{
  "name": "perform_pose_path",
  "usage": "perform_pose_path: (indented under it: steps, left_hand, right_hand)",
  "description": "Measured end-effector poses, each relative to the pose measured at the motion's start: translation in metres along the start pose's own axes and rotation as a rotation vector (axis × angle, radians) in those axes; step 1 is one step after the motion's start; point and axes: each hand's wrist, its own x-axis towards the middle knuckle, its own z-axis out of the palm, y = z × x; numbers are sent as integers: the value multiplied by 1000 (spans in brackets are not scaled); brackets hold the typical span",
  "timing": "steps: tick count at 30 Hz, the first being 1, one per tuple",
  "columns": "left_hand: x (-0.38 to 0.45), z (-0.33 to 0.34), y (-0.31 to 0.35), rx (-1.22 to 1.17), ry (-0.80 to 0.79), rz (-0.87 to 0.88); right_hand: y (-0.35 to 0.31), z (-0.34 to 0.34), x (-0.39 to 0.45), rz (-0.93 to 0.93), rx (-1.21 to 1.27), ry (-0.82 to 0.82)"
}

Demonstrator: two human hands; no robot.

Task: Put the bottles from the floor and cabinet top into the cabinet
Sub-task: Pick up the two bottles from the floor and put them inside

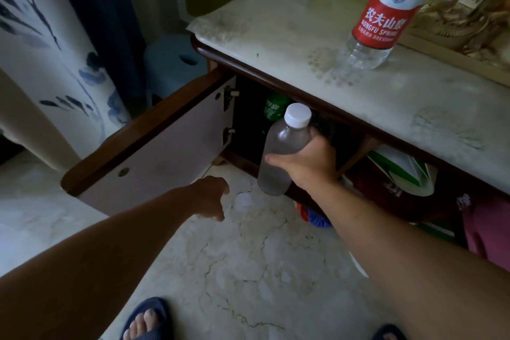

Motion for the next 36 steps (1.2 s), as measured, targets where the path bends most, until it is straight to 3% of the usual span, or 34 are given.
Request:
perform_pose_path:
  steps: [15,36]
  left_hand:
    - [22,17,-3,-287,79,71]
    - [44,17,-10,-354,81,59]
  right_hand:
    - [3,16,27,58,128,63]
    - [-1,14,76,92,86,94]
